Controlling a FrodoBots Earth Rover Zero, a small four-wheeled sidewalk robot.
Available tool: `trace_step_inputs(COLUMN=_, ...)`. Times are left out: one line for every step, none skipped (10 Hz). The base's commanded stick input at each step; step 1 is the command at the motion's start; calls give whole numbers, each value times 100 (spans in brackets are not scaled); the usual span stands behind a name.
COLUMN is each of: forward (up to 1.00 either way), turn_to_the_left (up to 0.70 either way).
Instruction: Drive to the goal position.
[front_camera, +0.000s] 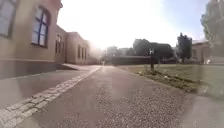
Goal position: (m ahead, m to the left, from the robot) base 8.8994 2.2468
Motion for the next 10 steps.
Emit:
trace_step_inputs(forward=44, turn_to_the_left=2)
trace_step_inputs(forward=44, turn_to_the_left=2)
trace_step_inputs(forward=44, turn_to_the_left=2)
trace_step_inputs(forward=44, turn_to_the_left=2)
trace_step_inputs(forward=44, turn_to_the_left=2)
trace_step_inputs(forward=44, turn_to_the_left=2)
trace_step_inputs(forward=44, turn_to_the_left=2)
trace_step_inputs(forward=44, turn_to_the_left=2)
trace_step_inputs(forward=44, turn_to_the_left=2)
trace_step_inputs(forward=44, turn_to_the_left=2)
